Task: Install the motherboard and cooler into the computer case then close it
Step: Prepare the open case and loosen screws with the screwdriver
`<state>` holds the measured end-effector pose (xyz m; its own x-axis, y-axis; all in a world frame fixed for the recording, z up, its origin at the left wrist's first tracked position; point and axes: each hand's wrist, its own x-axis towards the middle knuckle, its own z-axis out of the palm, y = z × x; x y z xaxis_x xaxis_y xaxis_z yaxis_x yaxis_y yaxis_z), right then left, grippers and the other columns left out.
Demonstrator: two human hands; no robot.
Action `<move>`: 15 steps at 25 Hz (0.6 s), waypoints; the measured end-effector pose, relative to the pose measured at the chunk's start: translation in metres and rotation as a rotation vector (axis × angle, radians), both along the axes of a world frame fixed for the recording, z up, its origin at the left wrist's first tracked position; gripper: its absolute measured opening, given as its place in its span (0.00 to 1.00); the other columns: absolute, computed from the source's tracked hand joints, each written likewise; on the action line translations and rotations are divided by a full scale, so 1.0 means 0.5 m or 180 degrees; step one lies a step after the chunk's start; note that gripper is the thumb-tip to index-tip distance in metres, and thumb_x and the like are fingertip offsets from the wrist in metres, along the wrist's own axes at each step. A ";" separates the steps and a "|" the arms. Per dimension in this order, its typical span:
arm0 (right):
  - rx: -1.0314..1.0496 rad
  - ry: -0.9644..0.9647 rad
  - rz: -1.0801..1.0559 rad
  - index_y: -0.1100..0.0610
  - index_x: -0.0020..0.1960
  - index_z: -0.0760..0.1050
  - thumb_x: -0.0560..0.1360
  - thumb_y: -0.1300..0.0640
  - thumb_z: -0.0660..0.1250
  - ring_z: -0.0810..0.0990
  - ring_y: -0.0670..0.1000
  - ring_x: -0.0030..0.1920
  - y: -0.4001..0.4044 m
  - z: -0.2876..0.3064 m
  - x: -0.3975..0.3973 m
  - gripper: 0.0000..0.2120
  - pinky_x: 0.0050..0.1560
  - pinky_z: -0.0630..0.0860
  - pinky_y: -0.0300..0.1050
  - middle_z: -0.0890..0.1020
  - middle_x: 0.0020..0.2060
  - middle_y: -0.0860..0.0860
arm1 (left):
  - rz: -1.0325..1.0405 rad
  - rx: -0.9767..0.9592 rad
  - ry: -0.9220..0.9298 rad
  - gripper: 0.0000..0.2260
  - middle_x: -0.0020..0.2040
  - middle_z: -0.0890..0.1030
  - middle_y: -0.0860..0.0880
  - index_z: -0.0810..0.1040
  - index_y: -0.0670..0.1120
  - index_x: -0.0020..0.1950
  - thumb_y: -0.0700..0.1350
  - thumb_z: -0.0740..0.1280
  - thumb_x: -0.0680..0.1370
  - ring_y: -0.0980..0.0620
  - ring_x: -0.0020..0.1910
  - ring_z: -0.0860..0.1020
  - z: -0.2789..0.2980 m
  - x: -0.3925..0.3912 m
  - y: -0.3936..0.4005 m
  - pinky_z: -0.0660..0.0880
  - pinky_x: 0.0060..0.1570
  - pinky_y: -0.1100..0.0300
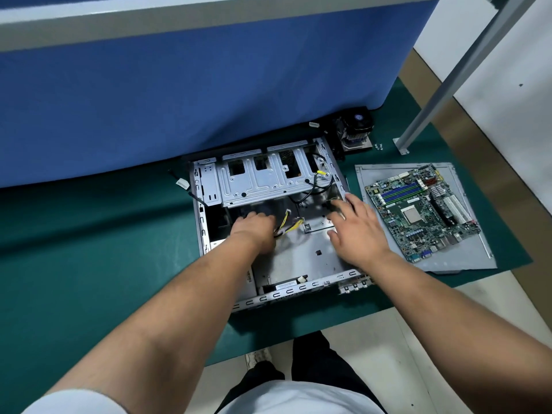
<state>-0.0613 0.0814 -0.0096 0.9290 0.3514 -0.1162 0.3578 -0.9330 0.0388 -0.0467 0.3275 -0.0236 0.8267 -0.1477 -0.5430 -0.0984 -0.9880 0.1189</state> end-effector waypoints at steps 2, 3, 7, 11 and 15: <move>-0.0121 0.0079 -0.0050 0.53 0.66 0.77 0.79 0.46 0.62 0.48 0.57 0.82 -0.008 -0.022 0.002 0.19 0.79 0.43 0.55 0.65 0.78 0.51 | -0.0169 0.0043 -0.0076 0.17 0.63 0.76 0.47 0.76 0.52 0.66 0.56 0.66 0.80 0.44 0.68 0.69 0.002 -0.011 0.009 0.66 0.66 0.46; -0.0092 0.0037 -0.0051 0.52 0.65 0.77 0.79 0.46 0.62 0.48 0.57 0.82 -0.010 -0.030 0.001 0.19 0.79 0.44 0.55 0.67 0.78 0.50 | -0.0195 0.0029 -0.0159 0.15 0.61 0.76 0.47 0.78 0.52 0.63 0.57 0.66 0.80 0.45 0.67 0.70 0.004 -0.019 0.016 0.67 0.65 0.47; 0.0093 -0.0107 -0.0113 0.53 0.60 0.82 0.76 0.48 0.65 0.53 0.56 0.81 -0.013 -0.036 0.002 0.16 0.77 0.57 0.57 0.74 0.72 0.48 | 0.0049 -0.0303 -0.0782 0.12 0.57 0.75 0.47 0.81 0.47 0.58 0.54 0.66 0.81 0.44 0.60 0.71 0.011 -0.056 0.057 0.70 0.59 0.49; 0.0199 -0.0054 -0.0206 0.53 0.57 0.83 0.75 0.47 0.66 0.53 0.54 0.81 -0.013 -0.037 0.001 0.16 0.75 0.63 0.59 0.77 0.69 0.47 | 0.0786 -0.1025 -0.1119 0.08 0.49 0.73 0.47 0.80 0.44 0.48 0.48 0.69 0.81 0.45 0.48 0.75 0.032 -0.073 0.108 0.72 0.48 0.54; 0.0219 0.0082 -0.0276 0.53 0.57 0.83 0.75 0.46 0.66 0.52 0.53 0.81 -0.010 -0.030 0.000 0.16 0.74 0.64 0.58 0.76 0.70 0.46 | 0.1309 -0.1067 -0.1251 0.07 0.41 0.80 0.46 0.77 0.44 0.42 0.43 0.73 0.78 0.42 0.43 0.79 0.062 -0.055 0.155 0.78 0.44 0.49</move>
<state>-0.0615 0.0762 -0.0247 0.9532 0.2779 -0.1190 0.2757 -0.9606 -0.0346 -0.0740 0.4049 0.0076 0.9790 0.1140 -0.1690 0.1805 -0.8700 0.4587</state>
